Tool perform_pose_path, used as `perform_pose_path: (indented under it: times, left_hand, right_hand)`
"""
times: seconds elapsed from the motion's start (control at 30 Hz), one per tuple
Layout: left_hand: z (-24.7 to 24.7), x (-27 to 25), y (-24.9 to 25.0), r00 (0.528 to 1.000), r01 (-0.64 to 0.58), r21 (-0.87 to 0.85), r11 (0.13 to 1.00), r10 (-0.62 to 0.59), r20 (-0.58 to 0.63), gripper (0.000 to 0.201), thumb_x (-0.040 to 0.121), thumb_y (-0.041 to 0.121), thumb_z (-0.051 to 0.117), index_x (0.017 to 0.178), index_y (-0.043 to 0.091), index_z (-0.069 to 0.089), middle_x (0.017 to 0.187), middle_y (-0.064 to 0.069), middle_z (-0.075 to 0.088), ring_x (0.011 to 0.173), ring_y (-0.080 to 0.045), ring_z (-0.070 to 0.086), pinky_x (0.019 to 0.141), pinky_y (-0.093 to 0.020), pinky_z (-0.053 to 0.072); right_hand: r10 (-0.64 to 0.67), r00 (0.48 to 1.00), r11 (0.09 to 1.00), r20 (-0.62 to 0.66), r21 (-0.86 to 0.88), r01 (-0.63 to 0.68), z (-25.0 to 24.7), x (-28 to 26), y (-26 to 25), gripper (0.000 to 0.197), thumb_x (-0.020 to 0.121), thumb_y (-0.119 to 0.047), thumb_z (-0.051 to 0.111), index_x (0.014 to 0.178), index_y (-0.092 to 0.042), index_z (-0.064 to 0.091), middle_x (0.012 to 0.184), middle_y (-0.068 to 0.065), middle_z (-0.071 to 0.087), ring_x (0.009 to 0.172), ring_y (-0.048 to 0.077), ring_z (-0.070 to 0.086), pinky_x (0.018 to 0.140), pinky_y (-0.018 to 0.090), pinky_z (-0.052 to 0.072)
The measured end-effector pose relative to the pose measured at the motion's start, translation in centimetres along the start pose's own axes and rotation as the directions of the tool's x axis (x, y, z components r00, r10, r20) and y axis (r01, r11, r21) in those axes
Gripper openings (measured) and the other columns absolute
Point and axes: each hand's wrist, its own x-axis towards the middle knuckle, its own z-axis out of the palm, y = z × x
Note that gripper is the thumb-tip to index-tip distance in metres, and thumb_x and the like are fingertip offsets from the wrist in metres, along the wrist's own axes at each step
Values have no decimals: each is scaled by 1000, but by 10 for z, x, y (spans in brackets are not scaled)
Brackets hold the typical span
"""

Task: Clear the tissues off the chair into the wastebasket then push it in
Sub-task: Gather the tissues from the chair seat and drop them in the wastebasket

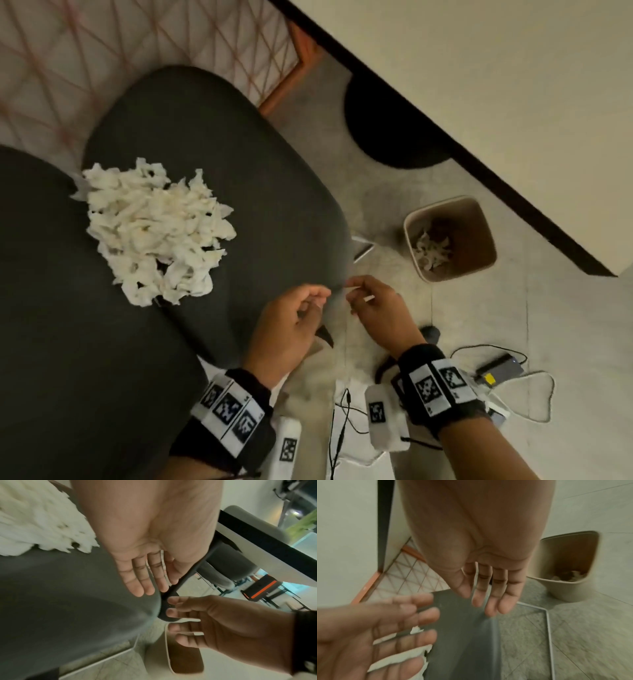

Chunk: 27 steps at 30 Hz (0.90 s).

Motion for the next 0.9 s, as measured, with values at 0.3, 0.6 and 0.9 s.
perform_pose_path:
  times: [0.3,0.6,0.9]
  left_hand:
    - [-101,32,-96,883,242,93,966,-179,-433,22,90,14,61,109,24,67,117,1,59,101,-17,62,92,-38,53]
    - [-141,65,-135,834,325,182,928,-191,-518,56,82,21,73,130,32,47,137,0,43,109,-28,59,77,-43,55]
    - [-152,75,-153,798,219,27,975,-163,-580,7,85,15,65,90,19,66,88,0,65,83,-18,60,73,-37,53]
  right_hand:
    - [-65,990,981,128,-174,87,79,78,-77,21,92,-14,56,106,-27,66,89,-1,68,80,18,65,79,30,52]
    - [-153,981,927,116,-328,183,162,143,-142,38,86,-24,66,122,-24,57,107,1,66,99,19,63,89,36,51]
    - [-53,990,798,129,-591,120,195,175,-149,31,84,-33,64,114,-28,63,114,2,66,104,28,63,89,39,50]
